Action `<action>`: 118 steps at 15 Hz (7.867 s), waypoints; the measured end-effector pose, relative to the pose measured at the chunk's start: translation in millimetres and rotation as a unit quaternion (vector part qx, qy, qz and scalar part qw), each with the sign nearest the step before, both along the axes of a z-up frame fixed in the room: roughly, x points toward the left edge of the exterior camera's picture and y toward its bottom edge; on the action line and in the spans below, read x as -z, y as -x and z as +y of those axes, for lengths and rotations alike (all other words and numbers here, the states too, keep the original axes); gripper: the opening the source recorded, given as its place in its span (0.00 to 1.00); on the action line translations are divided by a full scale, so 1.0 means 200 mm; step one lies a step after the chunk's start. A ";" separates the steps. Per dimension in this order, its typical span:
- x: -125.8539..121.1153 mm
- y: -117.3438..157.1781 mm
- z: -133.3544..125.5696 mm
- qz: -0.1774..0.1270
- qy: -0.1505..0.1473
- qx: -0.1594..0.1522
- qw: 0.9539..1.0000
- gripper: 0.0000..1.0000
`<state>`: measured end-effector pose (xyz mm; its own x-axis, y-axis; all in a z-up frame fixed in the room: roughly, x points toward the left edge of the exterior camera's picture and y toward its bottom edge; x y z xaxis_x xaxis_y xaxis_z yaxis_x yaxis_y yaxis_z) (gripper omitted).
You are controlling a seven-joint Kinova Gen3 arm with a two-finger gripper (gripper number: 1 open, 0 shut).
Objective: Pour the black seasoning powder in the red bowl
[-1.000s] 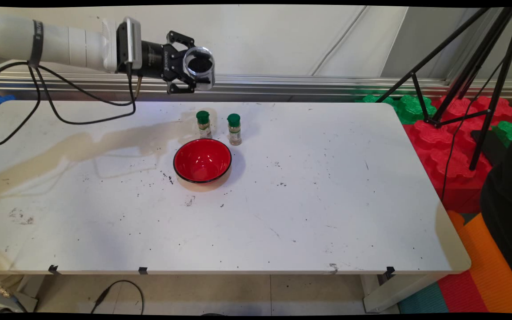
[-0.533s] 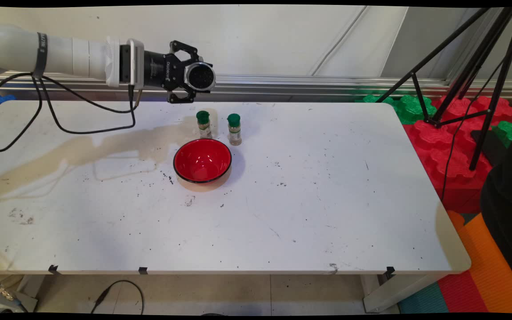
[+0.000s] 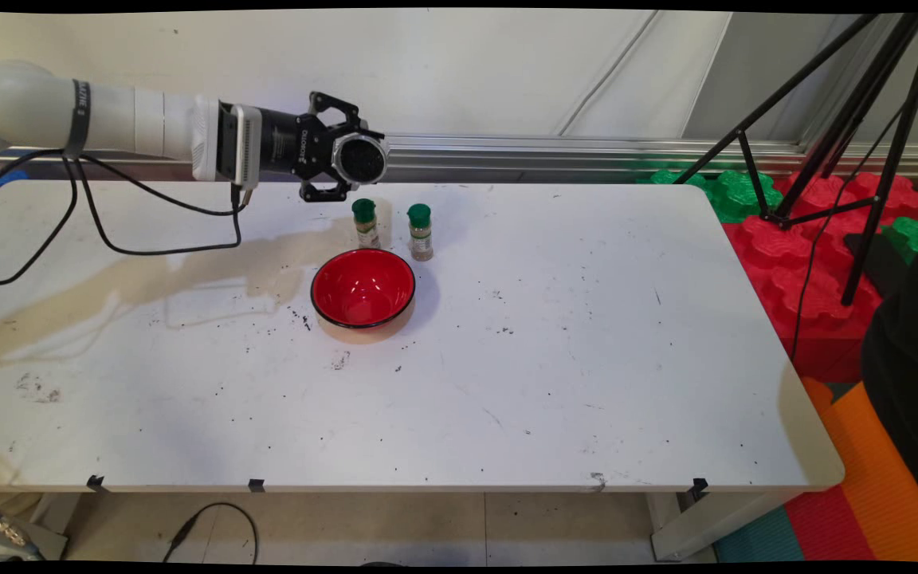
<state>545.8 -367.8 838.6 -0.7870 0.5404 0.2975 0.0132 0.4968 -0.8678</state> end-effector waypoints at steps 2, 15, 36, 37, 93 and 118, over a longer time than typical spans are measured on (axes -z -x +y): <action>0.02 0.01 0.01 -0.011 0.007 0.006 1.000 0.00; 0.10 0.02 0.06 -0.095 0.081 0.042 0.991 0.00; 0.12 0.03 0.16 -0.196 0.175 0.096 0.960 0.00; 0.12 0.03 0.16 -0.202 0.181 0.099 0.958 0.00; 0.12 0.11 0.19 -0.265 0.250 0.120 0.924 0.00; -0.27 0.05 0.25 0.000 0.066 0.007 0.998 0.00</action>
